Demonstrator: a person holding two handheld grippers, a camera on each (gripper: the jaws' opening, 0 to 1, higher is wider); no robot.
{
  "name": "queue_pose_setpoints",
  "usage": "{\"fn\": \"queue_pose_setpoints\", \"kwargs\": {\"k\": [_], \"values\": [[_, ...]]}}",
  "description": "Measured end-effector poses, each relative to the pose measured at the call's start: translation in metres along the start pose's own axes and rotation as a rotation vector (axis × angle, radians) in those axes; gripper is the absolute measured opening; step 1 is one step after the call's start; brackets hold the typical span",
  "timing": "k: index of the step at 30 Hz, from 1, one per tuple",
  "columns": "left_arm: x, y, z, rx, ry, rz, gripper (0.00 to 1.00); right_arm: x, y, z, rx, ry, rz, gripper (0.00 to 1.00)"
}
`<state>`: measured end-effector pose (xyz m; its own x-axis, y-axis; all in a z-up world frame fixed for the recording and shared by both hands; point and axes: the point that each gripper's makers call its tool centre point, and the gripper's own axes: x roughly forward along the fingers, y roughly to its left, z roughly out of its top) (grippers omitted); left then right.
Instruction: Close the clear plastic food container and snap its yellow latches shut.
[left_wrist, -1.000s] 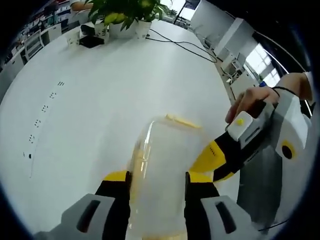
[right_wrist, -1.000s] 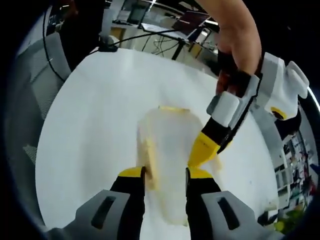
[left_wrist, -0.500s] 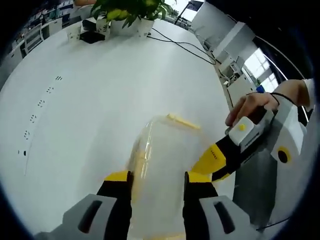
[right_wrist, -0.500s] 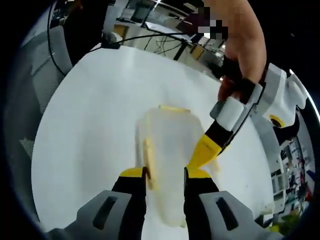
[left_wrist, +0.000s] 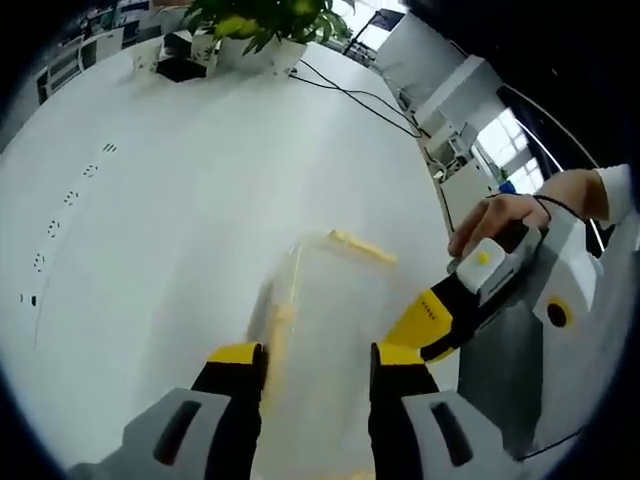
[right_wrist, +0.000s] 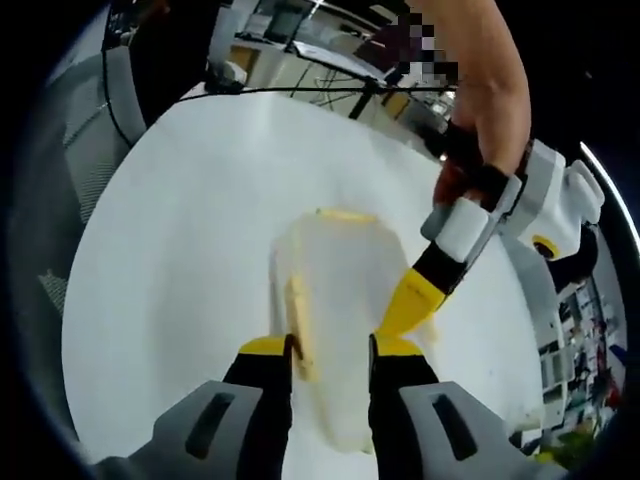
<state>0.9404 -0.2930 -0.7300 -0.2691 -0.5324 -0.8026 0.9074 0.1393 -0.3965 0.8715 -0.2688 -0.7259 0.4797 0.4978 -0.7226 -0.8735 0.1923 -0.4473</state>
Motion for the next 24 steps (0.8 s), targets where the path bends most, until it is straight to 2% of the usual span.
{"fn": "queue_pose_setpoints", "kwargs": {"k": [2, 3, 4, 6, 8, 11, 13, 14, 15, 18, 20, 22, 24], "values": [[-0.002, 0.000, 0.001, 0.000, -0.034, 0.017, 0.38, 0.000, 0.000, 0.000, -0.007, 0.003, -0.004, 0.27], [-0.004, 0.004, 0.004, -0.021, -0.072, 0.048, 0.39, 0.001, -0.001, 0.000, -0.023, 0.005, -0.015, 0.27], [-0.006, 0.006, 0.003, -0.036, -0.084, 0.066, 0.39, 0.001, -0.001, 0.000, -0.025, 0.007, -0.017, 0.28], [-0.011, 0.010, 0.002, -0.025, -0.105, 0.098, 0.38, 0.001, -0.002, 0.002, -0.015, 0.007, -0.018, 0.28], [-0.018, 0.012, 0.005, -0.035, -0.155, 0.145, 0.38, 0.000, -0.001, 0.004, 0.015, 0.010, -0.011, 0.30], [-0.033, 0.008, 0.009, -0.057, -0.268, 0.203, 0.39, -0.005, 0.001, 0.005, 0.054, 0.000, -0.007, 0.34], [-0.047, 0.006, 0.009, -0.079, -0.357, 0.253, 0.41, -0.010, 0.000, 0.005, 0.096, -0.003, -0.013, 0.37], [-0.056, 0.004, 0.008, -0.098, -0.423, 0.284, 0.42, -0.014, -0.003, 0.003, 0.132, -0.007, -0.027, 0.38], [-0.059, 0.003, 0.007, -0.105, -0.444, 0.296, 0.42, -0.017, -0.005, 0.002, 0.153, -0.011, -0.036, 0.39], [-0.077, -0.008, -0.009, -0.147, -0.561, 0.368, 0.43, -0.024, -0.009, -0.004, 0.228, -0.014, -0.065, 0.42], [-0.080, -0.017, -0.023, -0.176, -0.605, 0.394, 0.44, -0.028, -0.010, -0.011, 0.266, -0.001, -0.080, 0.44], [-0.074, -0.029, -0.037, -0.188, -0.603, 0.374, 0.44, -0.031, -0.010, -0.015, 0.291, 0.001, -0.093, 0.46], [-0.070, -0.036, -0.050, -0.196, -0.601, 0.394, 0.44, -0.033, -0.008, -0.020, 0.314, 0.007, -0.096, 0.47]]}}
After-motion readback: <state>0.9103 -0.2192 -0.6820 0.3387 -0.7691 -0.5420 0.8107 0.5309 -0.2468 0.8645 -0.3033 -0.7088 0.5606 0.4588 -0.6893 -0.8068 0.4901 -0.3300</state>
